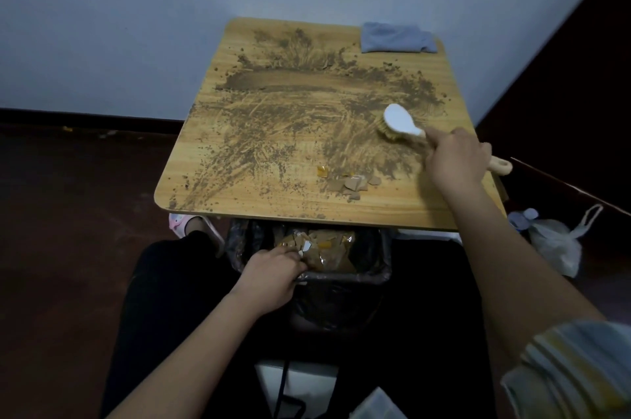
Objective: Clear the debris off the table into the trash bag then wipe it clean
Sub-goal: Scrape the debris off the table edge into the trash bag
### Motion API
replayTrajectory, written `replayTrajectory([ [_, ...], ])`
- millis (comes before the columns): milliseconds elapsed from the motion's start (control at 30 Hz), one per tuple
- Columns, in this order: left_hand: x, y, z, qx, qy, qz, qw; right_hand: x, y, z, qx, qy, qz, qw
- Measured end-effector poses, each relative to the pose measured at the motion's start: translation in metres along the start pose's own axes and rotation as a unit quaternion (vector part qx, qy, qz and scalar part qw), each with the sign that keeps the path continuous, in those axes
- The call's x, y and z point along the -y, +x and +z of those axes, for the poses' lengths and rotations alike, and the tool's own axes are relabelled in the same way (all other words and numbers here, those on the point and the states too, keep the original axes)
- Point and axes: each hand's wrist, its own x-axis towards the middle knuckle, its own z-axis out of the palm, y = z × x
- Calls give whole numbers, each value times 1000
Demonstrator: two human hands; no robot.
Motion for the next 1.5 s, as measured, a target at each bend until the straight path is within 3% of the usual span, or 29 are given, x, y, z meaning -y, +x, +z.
replayTrajectory([
  [233, -3, 2, 1, 2, -6, 6, 1000, -1, 39, -8, 66, -60, 87, 992],
  [533, -1, 3, 3, -2, -10, 2, 1000, -1, 46, -11, 105, -50, 92, 989],
  [767, 0, 3, 5, 3, -12, 2, 1000, 2, 16, -23, 103, -3, -3, 995],
  [867, -2, 1, 4, 6, -7, 4, 1000, 1, 9, -25, 79, 3, 10, 997],
  [967, -3, 1, 4, 4, -9, 2, 1000, 8, 3, -22, 117, -19, 12, 993],
  [1167, -3, 0, 3, -3, -7, 3, 1000, 25, -19, -26, 122, 6, -74, 990],
  [1367, -2, -2, 4, -3, -6, 1, 1000, 22, -23, -33, 97, 38, -25, 994],
  [1500, -1, -1, 4, -8, -1, 3, 1000, 30, -39, -29, 108, -8, -64, 992],
])
